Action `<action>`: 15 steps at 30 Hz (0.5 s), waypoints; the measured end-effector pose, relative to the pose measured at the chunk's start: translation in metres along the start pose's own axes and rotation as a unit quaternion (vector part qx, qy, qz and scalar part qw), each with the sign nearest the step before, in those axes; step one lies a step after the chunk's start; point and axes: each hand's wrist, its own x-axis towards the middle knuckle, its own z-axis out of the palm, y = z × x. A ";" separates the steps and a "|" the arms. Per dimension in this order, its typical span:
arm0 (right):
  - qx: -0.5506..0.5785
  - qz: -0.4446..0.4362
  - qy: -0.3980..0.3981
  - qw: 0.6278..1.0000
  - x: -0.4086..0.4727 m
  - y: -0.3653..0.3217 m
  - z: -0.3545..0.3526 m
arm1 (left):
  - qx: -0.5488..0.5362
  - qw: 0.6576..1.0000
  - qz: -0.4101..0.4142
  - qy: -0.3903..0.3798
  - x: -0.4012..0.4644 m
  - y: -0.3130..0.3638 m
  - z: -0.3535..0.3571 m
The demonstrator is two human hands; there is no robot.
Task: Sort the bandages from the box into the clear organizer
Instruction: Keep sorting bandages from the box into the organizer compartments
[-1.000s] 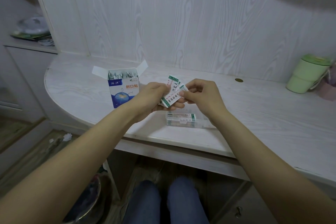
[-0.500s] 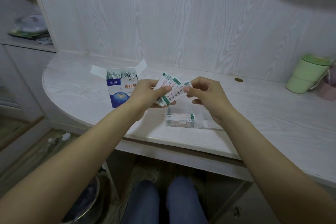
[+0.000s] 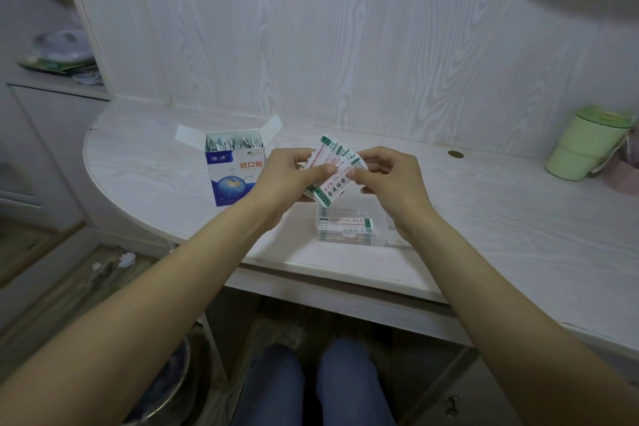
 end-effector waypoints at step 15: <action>0.009 0.004 -0.012 1.000 -0.002 -0.001 0.001 | 0.053 0.998 0.023 0.015 0.001 0.001 0.000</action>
